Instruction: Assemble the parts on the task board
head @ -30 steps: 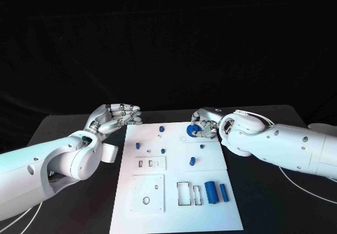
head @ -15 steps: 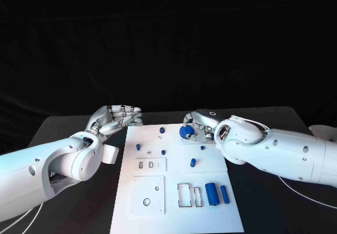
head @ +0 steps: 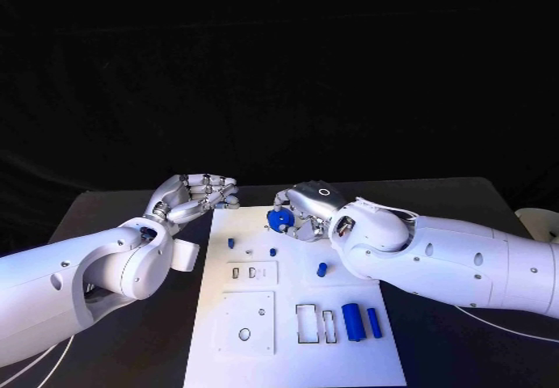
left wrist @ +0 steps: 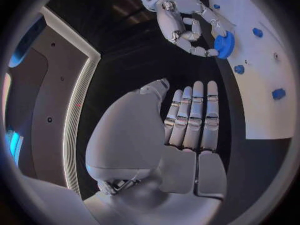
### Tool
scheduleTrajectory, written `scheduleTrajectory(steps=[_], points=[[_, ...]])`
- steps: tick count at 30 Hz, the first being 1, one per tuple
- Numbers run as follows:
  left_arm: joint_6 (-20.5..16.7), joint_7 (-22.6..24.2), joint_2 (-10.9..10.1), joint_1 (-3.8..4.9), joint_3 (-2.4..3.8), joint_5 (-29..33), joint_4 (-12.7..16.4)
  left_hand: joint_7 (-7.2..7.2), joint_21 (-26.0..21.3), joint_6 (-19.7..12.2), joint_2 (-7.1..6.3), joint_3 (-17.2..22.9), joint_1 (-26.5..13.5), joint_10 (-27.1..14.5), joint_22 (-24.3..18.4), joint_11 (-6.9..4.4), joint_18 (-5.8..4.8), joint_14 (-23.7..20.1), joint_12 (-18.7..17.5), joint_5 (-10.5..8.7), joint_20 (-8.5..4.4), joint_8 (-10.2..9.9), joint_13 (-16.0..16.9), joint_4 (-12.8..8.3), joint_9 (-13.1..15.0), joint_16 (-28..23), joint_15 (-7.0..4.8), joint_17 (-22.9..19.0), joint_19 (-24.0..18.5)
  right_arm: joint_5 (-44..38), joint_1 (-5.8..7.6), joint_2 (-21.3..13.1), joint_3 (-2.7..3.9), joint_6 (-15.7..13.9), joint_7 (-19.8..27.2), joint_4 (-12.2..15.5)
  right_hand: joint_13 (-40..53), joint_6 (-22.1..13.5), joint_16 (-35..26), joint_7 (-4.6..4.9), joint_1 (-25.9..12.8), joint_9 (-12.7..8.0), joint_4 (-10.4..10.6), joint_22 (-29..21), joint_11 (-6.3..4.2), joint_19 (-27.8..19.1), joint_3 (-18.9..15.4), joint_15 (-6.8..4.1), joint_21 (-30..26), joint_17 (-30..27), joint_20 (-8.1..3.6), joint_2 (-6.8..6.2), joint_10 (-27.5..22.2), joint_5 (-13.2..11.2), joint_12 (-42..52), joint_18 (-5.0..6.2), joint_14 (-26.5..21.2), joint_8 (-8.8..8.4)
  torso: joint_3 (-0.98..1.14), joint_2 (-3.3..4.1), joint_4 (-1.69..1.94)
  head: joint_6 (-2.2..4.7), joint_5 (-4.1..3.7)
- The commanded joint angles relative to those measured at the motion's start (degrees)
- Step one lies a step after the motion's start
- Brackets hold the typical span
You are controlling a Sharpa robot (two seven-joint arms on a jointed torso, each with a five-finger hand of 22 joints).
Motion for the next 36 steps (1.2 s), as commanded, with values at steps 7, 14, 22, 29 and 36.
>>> scheduleTrajectory(steps=[7,14,22,29,36], points=[[0.92,0.34,0.22,0.08,0.05,0.16,0.27,-0.09,0.25,-0.38,-0.12,0.33,0.68,-0.02,0.07,0.52,0.61,-0.47,-0.32,-0.19,-0.11,-0.38,-0.01,-0.05,0.07,-0.04,-0.06,0.09,-0.11,-3.69,-1.53,3.76,-0.46,-1.78,-0.67,-3.27,8.23,2.10,0.27,-2.00,-0.95,0.67,0.00,15.07,-0.18,6.10,0.55,-0.41,0.26,12.33,-0.34,-0.11,0.29,-0.13,0.09,-0.39,5.48,-0.15,0.09,0.15,0.09,0.13,0.07],[0.90,0.36,0.28,0.09,0.05,0.16,0.28,-0.08,0.24,-0.38,-0.13,0.34,0.67,-0.02,0.07,0.52,0.60,-0.50,-0.33,-0.19,-0.11,-0.38,-0.01,-0.05,0.08,-0.05,-0.05,0.09,-0.13,-4.57,-2.56,6.35,-0.57,-2.30,-1.64,-6.03,8.23,2.06,0.24,-1.97,-1.24,0.66,-0.05,15.07,-0.15,6.10,0.63,-0.39,0.26,12.25,-0.34,-0.27,0.28,-0.29,0.08,-0.39,5.46,-0.32,0.15,0.10,-0.06,-0.11,0.47],[0.87,0.30,0.22,0.09,0.05,0.16,0.22,-0.08,0.24,-0.38,-0.13,0.34,0.67,-0.02,0.07,0.52,0.60,-0.50,-0.33,-0.19,-0.11,-0.38,-0.01,-0.05,0.08,-0.05,-0.05,0.09,-0.13,-5.31,-2.91,7.90,-0.59,-2.96,-2.36,-7.58,8.27,2.15,0.24,-1.97,-1.48,0.68,-0.02,15.07,-0.14,6.10,0.70,-0.38,0.26,12.25,-0.33,-0.30,0.32,-0.35,0.10,-0.39,5.46,-0.38,0.18,0.07,-0.20,-0.25,0.76],[0.89,0.26,0.20,0.10,0.05,0.16,0.24,-0.06,0.22,-0.40,-0.18,0.40,0.65,-0.01,0.05,0.55,0.58,-0.60,-0.39,-0.22,-0.08,-0.40,-0.01,-0.07,0.09,-0.10,-0.02,0.12,-0.23,-5.42,-3.00,8.70,-0.59,-2.48,-2.37,-8.47,8.20,2.25,0.22,-1.97,-1.95,0.71,-0.06,15.07,-0.15,6.10,0.82,-0.37,0.26,12.19,-0.33,-0.43,0.27,-0.83,0.03,-0.39,5.45,-0.58,0.16,0.07,-0.23,-0.30,0.75],[0.93,0.20,0.20,0.10,0.05,0.16,0.23,-0.06,0.22,-0.40,-0.18,0.40,0.65,-0.01,0.05,0.55,0.58,-0.60,-0.39,-0.22,-0.08,-0.40,-0.01,-0.07,0.09,-0.10,-0.02,0.12,-0.23,-5.40,-3.17,9.41,-0.59,-2.01,-2.25,-9.42,7.74,1.79,0.17,-1.76,-3.09,0.65,-0.11,15.07,0.03,6.10,0.94,-0.26,0.26,12.04,-0.26,-0.82,-0.15,-2.42,-0.40,-0.39,5.42,-1.48,0.19,0.11,-0.15,-0.34,0.72]])
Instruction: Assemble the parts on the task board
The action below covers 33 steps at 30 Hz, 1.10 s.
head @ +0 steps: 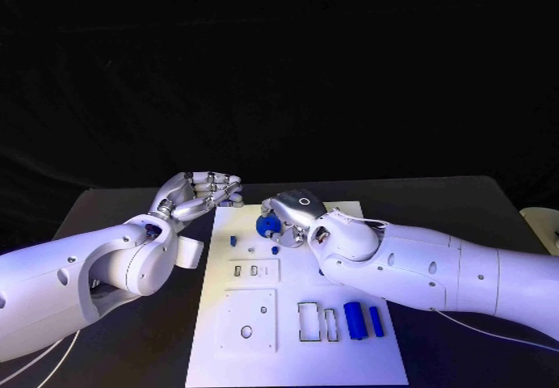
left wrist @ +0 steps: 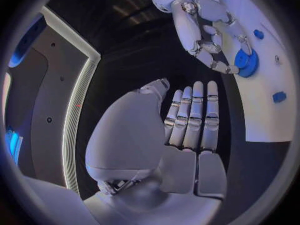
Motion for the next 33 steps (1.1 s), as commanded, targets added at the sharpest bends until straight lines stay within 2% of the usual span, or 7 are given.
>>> scheduleTrajectory(steps=[1,4,10,24,29,32,33], points=[[0.90,0.25,0.09,0.10,0.05,0.15,0.14,-0.06,0.22,-0.41,0.05,0.40,0.42,-0.01,0.05,0.55,0.58,-0.39,-0.39,-0.22,-0.08,-0.15,-0.01,-0.07,0.05,-0.10,0.19,0.09,-0.23,-1.09,-0.09,0.32,0.00,0.36,-0.34,-0.35,7.75,0.68,0.18,-0.65,-0.76,-0.10,0.01,15.10,0.03,6.10,0.29,-0.26,0.26,12.06,-0.27,-0.15,-0.14,-0.60,-0.40,-0.40,5.42,-0.51,0.02,0.04,0.06,-0.02,-0.05],[0.91,0.21,0.10,0.10,0.05,0.15,0.10,-0.06,0.22,-0.41,0.05,0.40,0.42,-0.01,0.05,0.55,0.58,-0.39,-0.39,-0.22,-0.08,-0.15,-0.01,-0.07,0.05,-0.10,0.19,0.09,-0.23,-0.98,-0.10,0.48,0.00,0.52,-0.35,-0.61,7.06,-1.14,0.18,0.02,-2.39,-0.55,0.55,15.10,0.61,6.10,-0.32,0.20,0.26,12.09,0.04,-0.69,-0.79,-4.10,-1.04,-0.40,5.42,-2.37,-0.02,0.00,0.06,-0.07,-0.02],[1.03,0.09,0.14,0.10,0.05,0.15,0.01,-0.06,0.22,-0.41,0.05,0.40,0.42,-0.01,0.05,0.55,0.58,-0.39,-0.39,-0.22,-0.08,-0.15,-0.01,-0.07,0.05,-0.10,0.19,0.09,-0.23,-0.88,-0.12,0.54,0.00,1.08,-0.93,-1.21,6.03,-2.96,0.20,0.71,-3.03,-0.91,0.68,15.10,1.24,6.10,-0.51,0.74,0.26,12.14,0.52,-0.72,-1.84,-3.70,-1.99,-0.40,5.43,-4.23,-0.03,0.00,-0.08,-0.02,-0.09],[1.09,-0.03,0.11,0.09,0.05,0.15,-0.09,-0.02,0.20,-0.46,-0.02,0.49,0.41,-0.04,0.04,0.58,0.56,-0.52,-0.48,-0.23,-0.05,-0.19,-0.01,-0.10,0.07,-0.16,0.24,0.13,-0.35,-0.10,-0.12,0.24,0.00,1.76,-1.04,-1.29,5.75,-3.33,0.26,0.97,-4.02,-0.83,1.15,15.10,1.56,6.10,-1.25,1.08,0.26,12.30,0.92,-0.70,-2.19,-4.04,-2.28,-0.40,5.46,-5.16,0.05,-0.03,-0.04,0.00,-0.20],[1.10,-0.05,0.05,0.09,0.05,0.15,-0.09,-0.01,0.18,-0.48,-0.04,0.53,0.41,-0.05,0.03,0.59,0.56,-0.60,-0.53,-0.24,-0.04,-0.21,-0.01,-0.12,0.08,-0.20,0.26,0.15,-0.41,1.58,-0.12,-0.45,0.00,3.06,-0.49,-0.83,5.92,-2.57,0.29,0.83,-5.98,-0.52,2.48,15.10,1.50,6.10,-2.52,1.10,0.26,12.40,1.03,-0.56,-2.03,-4.47,-2.14,-0.40,5.48,-5.33,0.05,-0.01,-0.07,0.04,-0.13],[1.10,-0.09,0.00,0.09,0.05,0.15,-0.10,0.01,0.17,-0.51,-0.05,0.56,0.39,-0.07,0.03,0.61,0.55,-0.65,-0.57,-0.24,-0.03,-0.23,-0.02,-0.13,0.08,-0.23,0.28,0.16,-0.45,3.49,-0.11,-0.86,0.00,4.49,0.01,-0.79,6.04,-1.98,0.34,0.58,-10.90,-0.17,5.96,15.10,1.31,6.10,-5.19,0.95,0.26,12.53,0.94,1.04,-1.89,-4.20,-2.06,-0.40,5.51,-5.87,0.04,-0.08,-0.16,0.02,-0.02],[1.09,-0.11,-0.03,0.09,0.05,0.15,-0.11,0.01,0.17,-0.51,-0.05,0.56,0.39,-0.07,0.03,0.61,0.55,-0.65,-0.57,-0.24,-0.03,-0.23,-0.02,-0.13,0.08,-0.23,0.28,0.16,-0.45,4.04,-0.11,-0.95,0.00,4.98,0.14,-0.81,6.12,-1.98,0.34,0.58,-12.08,-0.13,6.03,15.10,1.31,6.10,-5.82,0.95,0.26,12.53,0.92,1.59,-1.82,-4.18,-1.99,-0.40,5.50,-6.12,0.03,-0.07,-0.19,0.01,-0.03]])
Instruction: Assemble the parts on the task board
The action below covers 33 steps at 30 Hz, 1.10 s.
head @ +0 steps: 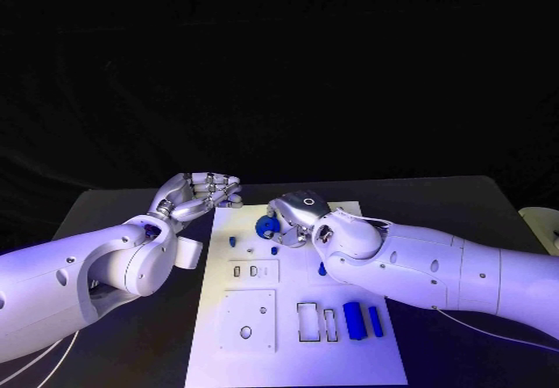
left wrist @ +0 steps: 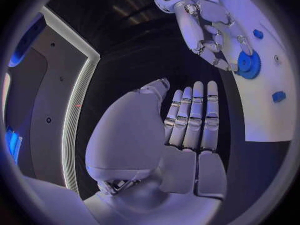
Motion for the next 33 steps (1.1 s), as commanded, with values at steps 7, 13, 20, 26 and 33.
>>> scheduleTrajectory(steps=[7,13,20,26,33], points=[[0.89,0.13,0.00,0.09,0.04,0.14,0.04,0.10,0.16,-0.62,-0.13,0.45,0.29,0.07,0.02,0.47,0.54,-0.55,-0.46,-0.26,0.01,-0.31,-0.02,0.04,0.10,-0.29,0.12,0.15,-0.56,5.33,-0.01,-0.42,-0.01,4.80,1.13,-0.15,6.42,0.42,0.47,0.20,-8.45,0.26,0.65,15.07,0.10,5.91,-8.70,0.28,0.26,12.93,0.41,4.06,0.26,2.20,0.22,-0.40,5.60,-2.16,0.07,0.01,0.04,-0.01,-0.02],[0.86,0.09,-0.04,0.09,0.04,0.14,0.01,0.14,0.16,-0.70,-0.17,0.52,0.31,0.01,0.01,0.51,0.55,-0.63,-0.54,-0.26,0.03,-0.37,-0.03,-0.01,0.11,-0.33,0.15,0.19,-0.63,5.55,-0.01,-0.80,-0.02,4.39,0.88,-0.04,6.62,0.94,0.51,0.12,-6.98,0.47,0.49,15.07,0.03,5.91,-8.30,0.23,0.26,13.04,0.38,4.45,0.40,6.54,0.36,-0.40,5.62,-2.58,0.03,0.03,0.08,-0.06,-0.08],[0.87,0.06,-0.14,0.09,0.04,0.14,-0.03,0.14,0.16,-0.70,-0.17,0.52,0.31,0.01,0.01,0.51,0.55,-0.63,-0.54,-0.26,0.03,-0.37,-0.03,-0.01,0.11,-0.33,0.15,0.19,-0.63,4.99,0.03,-3.73,0.07,-0.64,0.70,2.29,6.96,1.50,0.56,-0.03,-5.67,0.67,0.33,15.07,-0.11,5.91,-7.49,0.12,0.26,13.20,0.30,4.51,0.73,8.33,0.64,-0.40,5.66,-2.81,-0.01,-0.02,-0.13,0.04,-0.08],[0.98,0.06,-0.23,0.09,0.04,0.14,-0.22,0.14,0.16,-0.70,-0.17,0.52,0.31,0.01,0.01,0.51,0.55,-0.63,-0.54,-0.26,0.03,-0.37,-0.03,-0.01,0.11,-0.33,0.15,0.19,-0.63,11.21,1.36,-9.90,0.59,-5.14,5.57,7.08,7.12,1.81,0.51,-0.11,-1.85,0.84,-0.62,15.07,-0.24,5.91,-5.59,-0.02,0.26,13.04,0.15,3.82,0.93,9.43,0.74,-0.40,5.62,-3.35,-0.05,-0.25,-0.28,0.24,-0.45],[1.50,0.15,-0.50,0.09,0.04,-0.11,-0.35,0.08,0.24,-0.77,-0.33,1.08,0.90,0.02,0.04,0.50,0.58,-0.79,-0.78,-0.19,0.06,-0.45,0.00,-0.64,0.21,-0.42,0.17,0.39,-0.83,32.66,3.92,-19.58,0.79,3.71,16.50,10.45,6.39,1.57,0.85,0.15,8.98,0.96,-7.74,14.73,-0.03,5.60,-3.20,0.17,-0.10,14.19,0.26,0.54,-0.04,-1.19,-0.03,-0.28,5.87,-4.66,-0.21,-0.55,-1.03,0.23,-0.64]])
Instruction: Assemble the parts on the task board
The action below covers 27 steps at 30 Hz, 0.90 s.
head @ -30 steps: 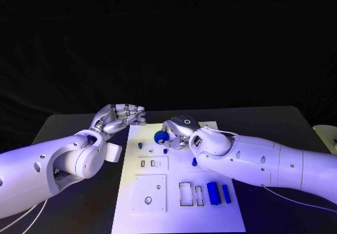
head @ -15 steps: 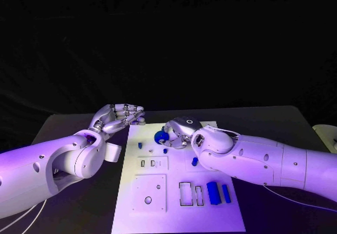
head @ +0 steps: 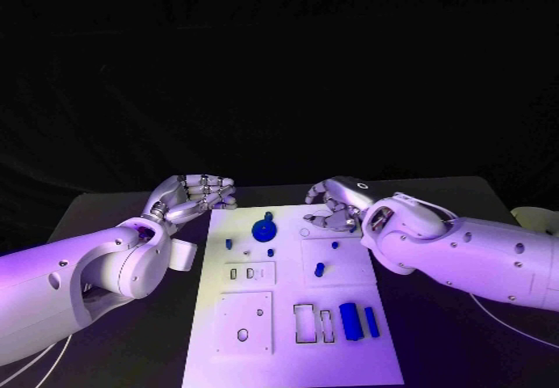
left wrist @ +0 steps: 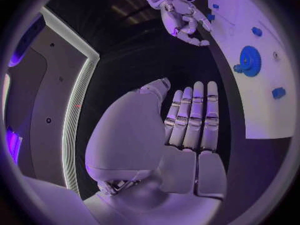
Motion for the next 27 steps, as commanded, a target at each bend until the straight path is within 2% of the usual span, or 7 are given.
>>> scheduleTrajectory(steps=[1,5,8,13,17,23,27], points=[[1.45,0.43,-0.05,0.09,0.05,-0.12,-0.01,0.07,0.26,-0.34,0.02,0.20,0.57,0.05,0.05,0.49,0.59,-0.39,-0.19,-0.20,0.06,-0.23,0.00,-0.11,0.07,-0.21,0.16,0.08,-0.44,16.39,0.46,-2.94,-0.06,6.30,10.06,0.70,6.38,-0.25,0.24,0.00,1.62,-0.07,-1.24,14.80,-0.09,5.64,0.38,0.16,-0.05,14.25,0.27,-0.48,-0.48,-1.14,-0.22,-0.30,5.88,-0.48,-0.09,-0.29,-0.75,-0.09,0.05],[1.76,0.67,-0.09,0.09,0.05,-0.19,-0.04,-0.01,0.35,-0.28,-0.12,0.46,0.85,0.18,0.09,0.43,0.61,-0.41,-0.25,-0.20,0.06,-0.21,0.02,-0.45,0.14,-0.23,0.13,0.19,-0.50,19.80,0.77,-6.79,-0.04,9.06,14.14,1.23,6.68,-0.91,0.45,-0.91,3.12,-0.14,-2.49,15.09,-0.85,5.91,0.76,-0.44,0.27,14.92,-0.10,-0.89,-0.15,-0.91,0.04,-0.41,6.03,-1.19,-0.05,-0.34,-1.12,-0.20,-0.14],[1.92,0.78,-0.12,0.09,0.05,-0.27,-0.02,-0.03,0.39,-0.25,-0.14,0.58,0.96,0.23,0.11,0.41,0.61,-0.41,-0.27,-0.21,0.05,-0.20,0.03,-0.58,0.17,-0.24,0.11,0.23,-0.52,19.35,0.75,-8.63,-0.04,8.73,15.48,1.19,6.76,-1.12,0.46,-1.09,3.62,-0.14,-2.87,15.09,-1.04,5.91,1.08,-0.63,0.27,14.97,-0.29,-0.79,-0.04,-0.65,0.10,-0.41,6.05,-1.42,-0.08,-0.38,-1.24,-0.35,-0.17],[2.03,0.87,-0.18,0.09,0.05,-0.34,0.05,-0.05,0.42,-0.22,-0.16,0.65,1.02,0.27,0.12,0.40,0.61,-0.41,-0.29,-0.22,0.04,-0.19,0.03,-0.66,0.20,-0.24,0.10,0.26,-0.53,18.14,0.50,-10.51,-0.07,6.81,15.05,0.62,7.07,-1.51,0.50,0.03,4.80,-0.17,-3.82,15.09,-0.28,5.91,2.10,-0.19,0.27,15.10,-0.23,-0.55,0.38,0.47,0.37,-0.41,6.08,-2.09,-0.04,-0.35,-1.20,-0.25,-0.50],[2.06,0.89,-0.20,0.09,0.05,-0.36,0.10,-0.05,0.42,-0.22,-0.16,0.65,1.02,0.27,0.12,0.40,0.61,-0.41,-0.29,-0.22,0.04,-0.19,0.03,-0.66,0.20,-0.24,0.10,0.26,-0.53,16.88,-0.01,-10.80,-0.10,5.80,14.23,-0.67,6.84,-1.85,0.50,0.31,4.64,-0.23,-3.88,15.09,0.00,5.91,2.11,0.10,0.27,15.10,-0.01,-0.74,0.18,0.41,0.15,-0.41,6.08,-2.46,-0.12,-0.34,-1.17,-0.27,-0.64],[2.06,0.86,-0.17,0.08,0.05,-0.37,0.10,-0.05,0.43,-0.20,-0.22,0.67,1.02,0.30,0.13,0.40,0.61,-0.44,-0.29,-0.23,0.05,-0.18,0.04,-0.70,0.21,-0.27,0.11,0.27,-0.56,15.76,-0.55,-10.37,-0.12,5.46,13.43,-2.86,6.77,-2.07,0.50,0.42,4.59,-0.26,-3.91,15.09,0.12,5.91,2.14,0.21,0.27,15.10,0.10,-0.78,0.11,0.36,0.08,-0.41,6.08,-2.68,-0.02,-0.29,-0.90,-0.50,-0.71],[2.00,0.86,-0.18,0.08,0.05,-0.40,0.04,-0.05,0.43,-0.20,-0.22,0.67,1.02,0.30,0.13,0.40,0.61,-0.44,-0.29,-0.23,0.05,-0.18,0.04,-0.70,0.21,-0.27,0.11,0.27,-0.56,15.03,-1.14,-9.85,-0.12,5.60,13.07,-3.68,6.77,-2.34,0.50,0.68,4.02,-0.26,-3.67,15.09,0.41,5.91,1.98,0.53,0.27,15.10,0.45,-0.72,0.11,-1.04,0.08,-0.41,6.08,-3.17,-0.06,-0.28,-0.95,-0.52,-0.56]])
